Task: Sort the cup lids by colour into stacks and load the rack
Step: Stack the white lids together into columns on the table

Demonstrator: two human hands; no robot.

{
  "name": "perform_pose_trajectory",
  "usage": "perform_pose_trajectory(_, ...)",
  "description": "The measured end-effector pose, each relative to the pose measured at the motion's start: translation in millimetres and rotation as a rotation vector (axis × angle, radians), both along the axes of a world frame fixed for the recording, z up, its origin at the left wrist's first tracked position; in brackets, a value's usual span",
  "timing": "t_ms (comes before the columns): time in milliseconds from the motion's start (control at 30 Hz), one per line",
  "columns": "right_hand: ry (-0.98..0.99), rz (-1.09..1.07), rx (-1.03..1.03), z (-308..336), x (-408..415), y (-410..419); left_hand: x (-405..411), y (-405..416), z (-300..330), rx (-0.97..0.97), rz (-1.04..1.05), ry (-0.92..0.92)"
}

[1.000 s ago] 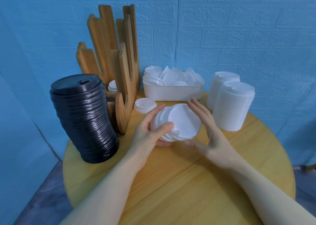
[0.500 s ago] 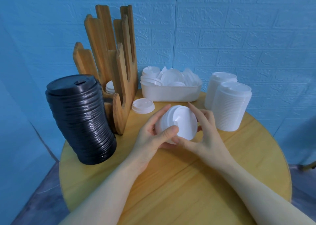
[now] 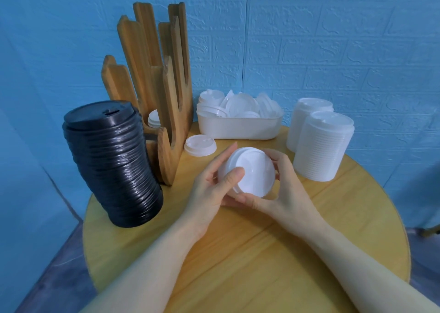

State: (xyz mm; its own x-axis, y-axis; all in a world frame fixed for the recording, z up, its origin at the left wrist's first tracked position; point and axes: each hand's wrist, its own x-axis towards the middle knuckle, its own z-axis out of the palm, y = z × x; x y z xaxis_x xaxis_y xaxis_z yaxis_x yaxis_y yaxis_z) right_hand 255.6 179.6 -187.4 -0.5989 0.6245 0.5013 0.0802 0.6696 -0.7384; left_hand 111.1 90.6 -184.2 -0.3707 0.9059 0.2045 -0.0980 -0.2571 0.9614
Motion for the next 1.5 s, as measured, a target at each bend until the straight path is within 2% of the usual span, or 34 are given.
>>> perform_pose_trajectory(300,-0.059,0.069,-0.085,-3.5,0.7,5.2,-3.1,-1.5,1.5,-0.06,-0.105,-0.118)
perform_pose_trajectory(367,-0.086,0.07,-0.12,-3.5,2.1,7.6,-1.6,-1.8,2.6,-0.088,-0.062,-0.029)
perform_pose_trajectory(500,-0.135,0.084,-0.17,-7.5,1.8,11.9,-7.9,0.1,-2.9,-0.125,0.105,0.33)
perform_pose_trajectory(600,-0.159,0.096,-0.221,-10.5,0.6,12.2,-17.9,-1.6,-5.1,-0.24,0.172,0.468)
perform_pose_trajectory(733,-0.143,0.091,-0.287,-12.1,-0.3,12.5,-21.7,-3.1,-7.4,-0.243,0.068,0.395)
perform_pose_trajectory(933,-0.163,0.152,-0.27,-15.1,5.1,15.4,-26.9,-1.6,-13.2,-0.223,-0.052,0.431)
perform_pose_trajectory(1033,-0.115,0.209,-0.337,-14.5,5.3,15.5,-34.2,-0.9,-15.7,-0.226,-0.085,0.45)
perform_pose_trajectory(1233,-0.086,0.223,-0.285,-20.8,-2.0,14.0,-49.1,-4.1,-15.4,-0.229,-0.035,0.595)
perform_pose_trajectory(1500,-0.073,0.181,-0.266,-4.9,-18.2,24.3,-60.2,-10.7,-21.2,-0.244,0.02,0.53)
